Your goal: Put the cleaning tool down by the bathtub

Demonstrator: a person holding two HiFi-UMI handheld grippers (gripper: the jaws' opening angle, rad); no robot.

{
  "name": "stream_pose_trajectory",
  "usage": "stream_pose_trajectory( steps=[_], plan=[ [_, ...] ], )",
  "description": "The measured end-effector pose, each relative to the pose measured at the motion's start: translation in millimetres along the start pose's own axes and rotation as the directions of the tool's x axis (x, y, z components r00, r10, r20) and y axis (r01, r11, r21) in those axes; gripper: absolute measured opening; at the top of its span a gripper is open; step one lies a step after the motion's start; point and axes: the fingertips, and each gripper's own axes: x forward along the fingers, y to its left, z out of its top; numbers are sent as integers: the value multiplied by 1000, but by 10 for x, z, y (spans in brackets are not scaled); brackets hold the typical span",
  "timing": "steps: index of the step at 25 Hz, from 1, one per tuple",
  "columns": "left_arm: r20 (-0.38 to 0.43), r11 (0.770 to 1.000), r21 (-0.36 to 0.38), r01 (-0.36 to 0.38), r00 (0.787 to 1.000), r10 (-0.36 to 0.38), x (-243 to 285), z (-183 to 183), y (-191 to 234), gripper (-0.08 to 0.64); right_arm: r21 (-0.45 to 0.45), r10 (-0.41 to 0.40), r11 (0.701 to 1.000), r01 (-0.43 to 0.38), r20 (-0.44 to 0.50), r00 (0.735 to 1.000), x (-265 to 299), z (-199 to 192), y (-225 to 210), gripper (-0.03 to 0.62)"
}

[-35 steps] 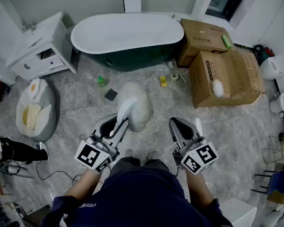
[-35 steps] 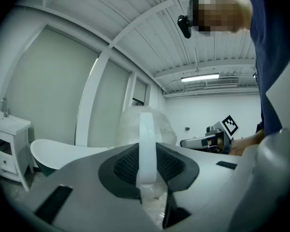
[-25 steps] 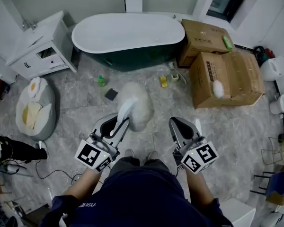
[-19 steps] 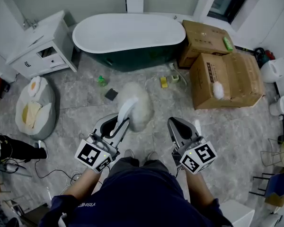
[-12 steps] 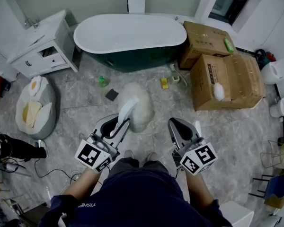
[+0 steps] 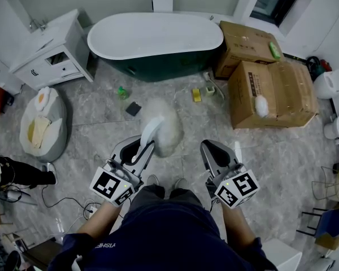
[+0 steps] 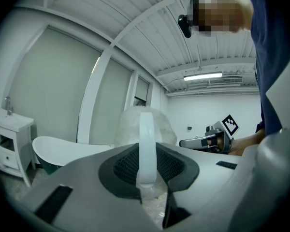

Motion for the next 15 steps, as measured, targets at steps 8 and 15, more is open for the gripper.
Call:
stream_pose_trajectory(
  steps=[8,15],
  plan=[
    [8,1000,2,-20,1000,20,143,-47,-343,100,-5,21,1000,-21,7,1000,-312,-12,-181,3],
    [10,999,15,-36,999,36,284,-60,-625,100,-2,27,1000,-27,19,999,-590,-14,-414,3]
  ],
)
